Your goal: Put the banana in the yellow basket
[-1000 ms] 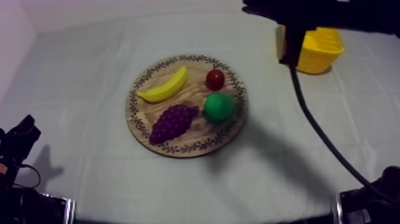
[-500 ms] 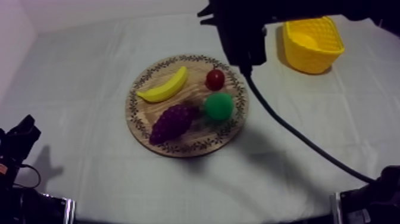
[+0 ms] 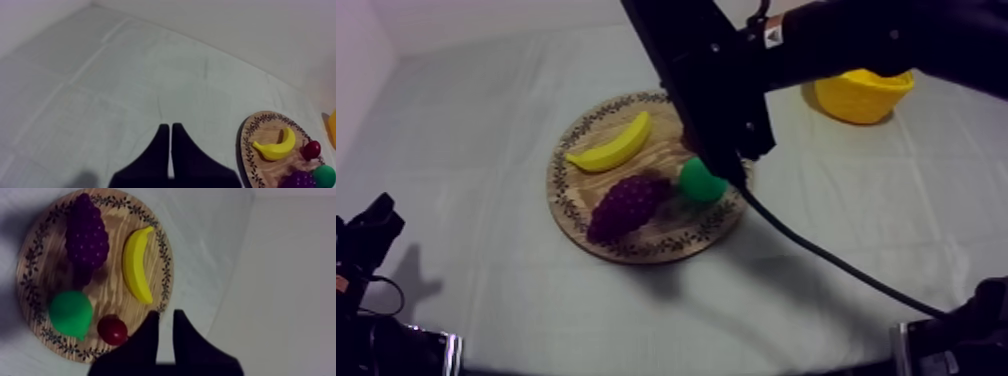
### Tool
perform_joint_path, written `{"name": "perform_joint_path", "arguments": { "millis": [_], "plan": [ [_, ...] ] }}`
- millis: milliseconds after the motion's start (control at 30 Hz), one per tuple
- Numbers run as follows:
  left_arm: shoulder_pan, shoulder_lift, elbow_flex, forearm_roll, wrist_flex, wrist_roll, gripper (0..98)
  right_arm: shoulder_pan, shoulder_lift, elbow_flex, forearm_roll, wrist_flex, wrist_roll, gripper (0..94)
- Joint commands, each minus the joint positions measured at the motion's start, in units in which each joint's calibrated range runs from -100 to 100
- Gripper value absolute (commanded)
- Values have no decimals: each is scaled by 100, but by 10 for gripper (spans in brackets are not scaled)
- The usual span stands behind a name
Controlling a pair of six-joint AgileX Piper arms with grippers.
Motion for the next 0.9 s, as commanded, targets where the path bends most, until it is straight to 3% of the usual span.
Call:
{"name": "perform_joint_path", "arguments": {
  "millis": [0, 233, 367, 867],
  "plan": [
    [-2, -5, -1, -3, 0, 1, 1, 19, 9, 40, -22, 47, 61, 163],
    [-2, -5, -1, -3, 0, -1, 1, -58, 63, 247, 141, 187, 64, 439],
    [-2, -5, -1, -3, 0, -1, 1, -160, 197, 118, 375, 452, -141, 516],
    [-2, -5, -1, -3, 0, -3, 1, -271, 1681, -1339, 949, 1085, -809, 534]
  ]
}}
